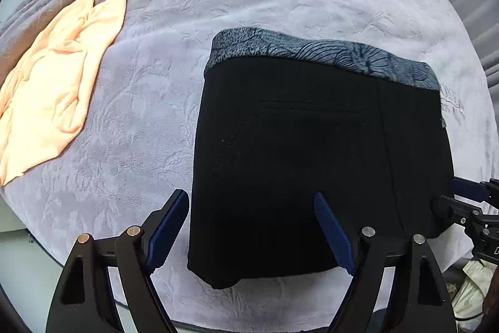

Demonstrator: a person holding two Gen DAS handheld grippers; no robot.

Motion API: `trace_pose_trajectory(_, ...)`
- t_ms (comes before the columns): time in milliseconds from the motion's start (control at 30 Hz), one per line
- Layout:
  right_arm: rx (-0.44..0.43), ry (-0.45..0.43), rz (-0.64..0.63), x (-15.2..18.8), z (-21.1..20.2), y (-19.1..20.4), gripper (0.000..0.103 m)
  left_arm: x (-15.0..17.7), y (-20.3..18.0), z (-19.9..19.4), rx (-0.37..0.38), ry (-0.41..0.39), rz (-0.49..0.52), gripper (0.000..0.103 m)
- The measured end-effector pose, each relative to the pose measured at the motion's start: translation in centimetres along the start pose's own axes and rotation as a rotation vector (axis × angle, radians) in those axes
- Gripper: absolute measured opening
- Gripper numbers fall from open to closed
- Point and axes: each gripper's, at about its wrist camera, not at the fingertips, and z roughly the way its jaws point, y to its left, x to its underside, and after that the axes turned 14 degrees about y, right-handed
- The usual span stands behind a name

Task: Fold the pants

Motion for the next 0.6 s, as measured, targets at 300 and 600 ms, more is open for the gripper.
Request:
trace_pose_trajectory(300, -0.016, -0.045, 0.098, 2.9, -2.6, -0.6, 0.073, 1.1, -0.1, -2.4, -0.01, -0.041, 0.074, 0.103)
trace_pose_trajectory(600, 0.016, -0.137, 0.192, 3.2, -5.9, 0.4, 0.08, 1.5, 0.7, -4.1, 0.017, -0.052, 0.097, 0.103)
